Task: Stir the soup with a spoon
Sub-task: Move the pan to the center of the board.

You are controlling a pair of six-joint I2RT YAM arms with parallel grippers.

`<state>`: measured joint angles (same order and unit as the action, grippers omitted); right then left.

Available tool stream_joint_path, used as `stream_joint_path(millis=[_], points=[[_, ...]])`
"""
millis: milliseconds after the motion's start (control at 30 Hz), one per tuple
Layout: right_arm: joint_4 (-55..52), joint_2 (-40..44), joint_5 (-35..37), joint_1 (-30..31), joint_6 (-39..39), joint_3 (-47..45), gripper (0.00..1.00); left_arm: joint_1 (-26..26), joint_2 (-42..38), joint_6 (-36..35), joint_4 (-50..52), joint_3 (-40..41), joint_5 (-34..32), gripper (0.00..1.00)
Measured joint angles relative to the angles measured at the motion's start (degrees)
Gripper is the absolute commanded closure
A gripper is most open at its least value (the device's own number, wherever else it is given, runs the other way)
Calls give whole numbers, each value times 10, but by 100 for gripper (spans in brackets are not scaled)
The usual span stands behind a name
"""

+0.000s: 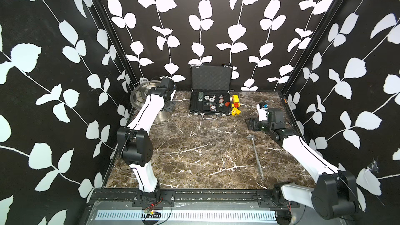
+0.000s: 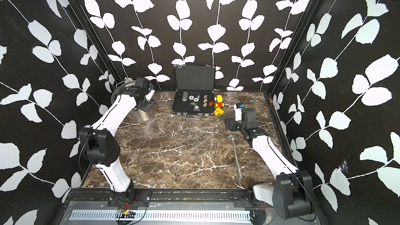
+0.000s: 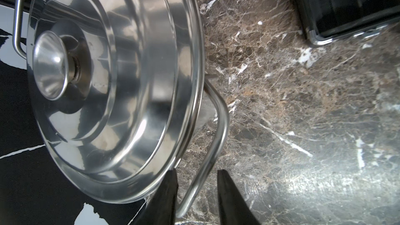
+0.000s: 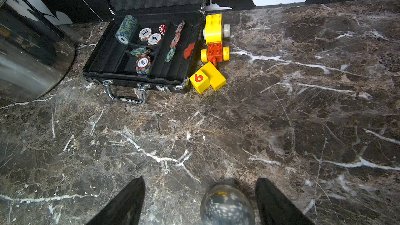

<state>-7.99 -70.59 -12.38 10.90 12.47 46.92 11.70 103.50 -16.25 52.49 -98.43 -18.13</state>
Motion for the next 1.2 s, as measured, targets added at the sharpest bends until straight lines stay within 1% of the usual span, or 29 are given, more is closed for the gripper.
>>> stream_joint_path(millis=[233,367,567,733,833,933,1067,1200], points=[[0,0,2,0,0,0,18,0,6,-12,-2,10,-7,75],[0,0,5,0,1,0,18,0,7,-16,-7,15,-13,77],[0,5,10,0,3,0,18,3,7,-37,-23,24,-23,89],[0,16,14,0,4,0,19,5,5,-37,-30,25,-19,100],[0,22,16,0,7,0,19,5,1,-30,-25,25,-7,100],[0,24,17,0,11,0,19,12,-10,-17,2,25,6,100],[0,26,17,0,15,0,19,46,-30,18,43,39,13,100],[0,26,21,0,22,0,19,118,-61,75,71,67,22,100]])
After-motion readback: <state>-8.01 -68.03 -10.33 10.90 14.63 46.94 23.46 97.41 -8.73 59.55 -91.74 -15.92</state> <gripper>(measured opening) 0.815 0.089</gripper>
